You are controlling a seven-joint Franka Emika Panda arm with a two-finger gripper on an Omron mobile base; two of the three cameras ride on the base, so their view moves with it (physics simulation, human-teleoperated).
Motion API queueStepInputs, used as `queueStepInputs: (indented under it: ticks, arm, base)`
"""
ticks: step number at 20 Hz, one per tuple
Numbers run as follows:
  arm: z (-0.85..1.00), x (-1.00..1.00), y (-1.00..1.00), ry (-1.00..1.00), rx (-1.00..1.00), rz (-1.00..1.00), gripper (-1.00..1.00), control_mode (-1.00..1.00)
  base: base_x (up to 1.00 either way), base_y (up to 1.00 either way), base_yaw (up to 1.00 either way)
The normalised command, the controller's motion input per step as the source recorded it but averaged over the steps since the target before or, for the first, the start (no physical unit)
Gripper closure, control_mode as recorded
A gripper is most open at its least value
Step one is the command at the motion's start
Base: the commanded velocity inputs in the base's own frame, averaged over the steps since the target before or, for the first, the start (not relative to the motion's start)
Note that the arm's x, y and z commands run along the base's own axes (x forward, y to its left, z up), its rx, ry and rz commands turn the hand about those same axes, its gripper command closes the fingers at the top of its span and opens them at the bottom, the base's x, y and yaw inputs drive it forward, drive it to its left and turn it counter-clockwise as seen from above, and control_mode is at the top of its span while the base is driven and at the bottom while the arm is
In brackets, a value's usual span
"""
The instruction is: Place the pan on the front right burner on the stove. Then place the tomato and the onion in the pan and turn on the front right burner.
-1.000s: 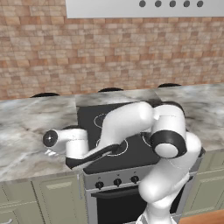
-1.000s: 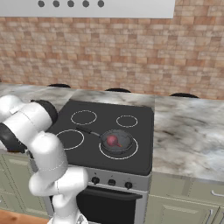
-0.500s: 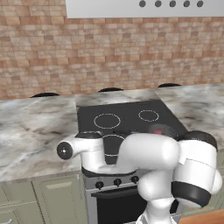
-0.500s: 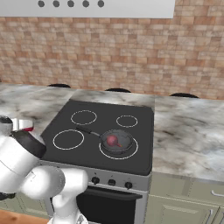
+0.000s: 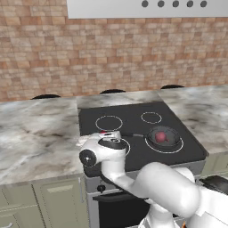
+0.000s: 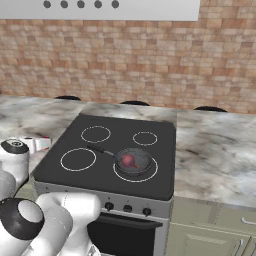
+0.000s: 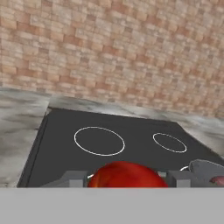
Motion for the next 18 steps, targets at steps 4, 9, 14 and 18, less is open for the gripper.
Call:
queueStepInputs:
  ticks: [4, 9, 14, 18]
  arm:
    - [0.31, 0.0, -0.72, -0.06, 0.14, -0.01, 1.0, -1.0]
    - [0.39, 0.0, -0.6, 0.0, 0.17, -0.01, 1.0, -1.0]
    - [0.16, 0.0, -0.58, 0.0, 0.14, -0.02, 1.0, -1.0]
    - [0.02, 0.06, -0.51, 0.0, 0.1, -0.04, 1.0, -1.0]
  base:
    - [0.0, 0.0, 0.0]
    - [0.0, 0.0, 0.0]
    - [0.0, 0.0, 0.0]
    - [0.0, 0.0, 0.0]
